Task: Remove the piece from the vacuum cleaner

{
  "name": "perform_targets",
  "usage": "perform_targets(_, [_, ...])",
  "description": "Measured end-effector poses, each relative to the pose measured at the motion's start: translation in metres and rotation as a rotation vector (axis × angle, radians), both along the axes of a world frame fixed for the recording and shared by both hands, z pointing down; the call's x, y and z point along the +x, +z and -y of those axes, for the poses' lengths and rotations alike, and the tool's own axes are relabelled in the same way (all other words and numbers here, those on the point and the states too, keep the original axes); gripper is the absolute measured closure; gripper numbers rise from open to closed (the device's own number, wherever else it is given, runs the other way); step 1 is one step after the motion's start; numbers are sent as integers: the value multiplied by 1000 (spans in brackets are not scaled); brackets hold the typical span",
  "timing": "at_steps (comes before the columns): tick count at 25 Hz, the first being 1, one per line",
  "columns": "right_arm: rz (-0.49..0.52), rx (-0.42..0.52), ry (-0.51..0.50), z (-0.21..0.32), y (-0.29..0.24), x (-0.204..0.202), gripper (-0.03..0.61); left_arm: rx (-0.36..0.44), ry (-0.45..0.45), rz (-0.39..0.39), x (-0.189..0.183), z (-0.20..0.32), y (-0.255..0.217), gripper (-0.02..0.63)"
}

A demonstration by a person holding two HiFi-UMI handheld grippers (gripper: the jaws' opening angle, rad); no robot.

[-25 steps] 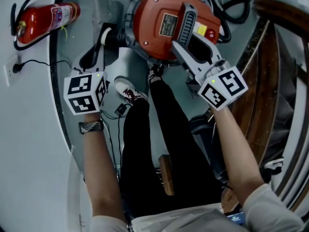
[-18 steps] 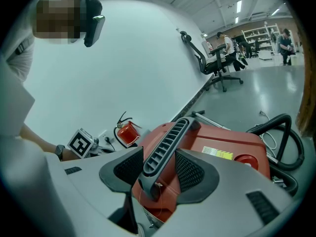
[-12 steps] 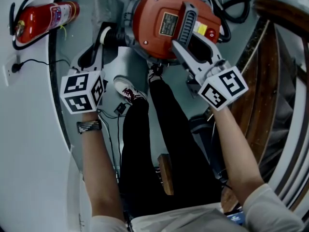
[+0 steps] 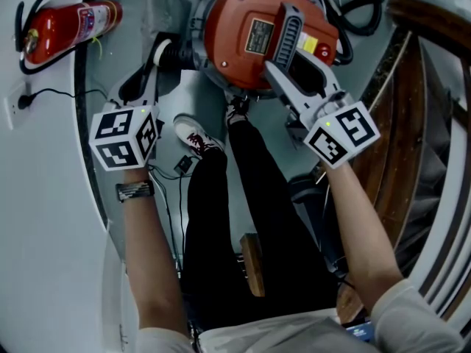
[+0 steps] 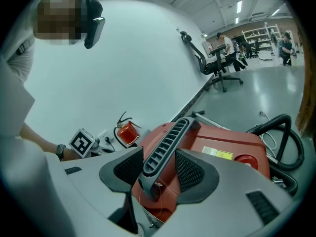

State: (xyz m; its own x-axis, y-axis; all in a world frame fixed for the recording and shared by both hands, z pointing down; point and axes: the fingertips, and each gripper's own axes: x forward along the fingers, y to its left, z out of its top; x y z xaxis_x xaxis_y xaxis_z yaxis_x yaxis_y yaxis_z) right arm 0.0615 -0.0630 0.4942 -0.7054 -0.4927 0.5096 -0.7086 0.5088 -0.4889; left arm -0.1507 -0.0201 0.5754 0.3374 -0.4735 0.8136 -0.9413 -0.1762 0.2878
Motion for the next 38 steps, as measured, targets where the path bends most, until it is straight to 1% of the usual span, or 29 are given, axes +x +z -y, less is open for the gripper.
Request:
perform_targets(12, [0, 0, 2, 0, 0, 0, 371, -9, -17, -12, -1, 0, 1, 571])
perform_targets(21, [1, 1, 1, 0, 0, 0, 371, -34, -50, -41, -2, 0, 2, 571])
perform_targets(38, [2, 0, -3, 0, -1, 1, 371, -52, -78, -81, -4, 1, 4, 569])
